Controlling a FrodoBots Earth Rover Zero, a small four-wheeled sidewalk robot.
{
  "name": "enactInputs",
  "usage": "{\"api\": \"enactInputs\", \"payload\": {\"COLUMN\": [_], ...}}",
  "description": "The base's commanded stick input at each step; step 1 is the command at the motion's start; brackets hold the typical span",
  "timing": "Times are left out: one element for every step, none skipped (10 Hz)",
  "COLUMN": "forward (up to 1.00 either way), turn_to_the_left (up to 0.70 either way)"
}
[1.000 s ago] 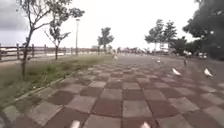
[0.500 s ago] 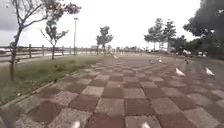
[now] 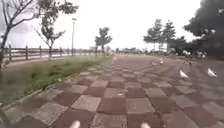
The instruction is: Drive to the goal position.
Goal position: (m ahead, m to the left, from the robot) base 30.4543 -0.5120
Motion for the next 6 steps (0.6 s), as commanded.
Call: {"api": "enactInputs", "payload": {"forward": [0.70, 0.70, 0.70, 0.70, 0.70, 0.70], "turn_to_the_left": [0.00, 0.00, 0.00, 0.00, 0.00, 0.00]}}
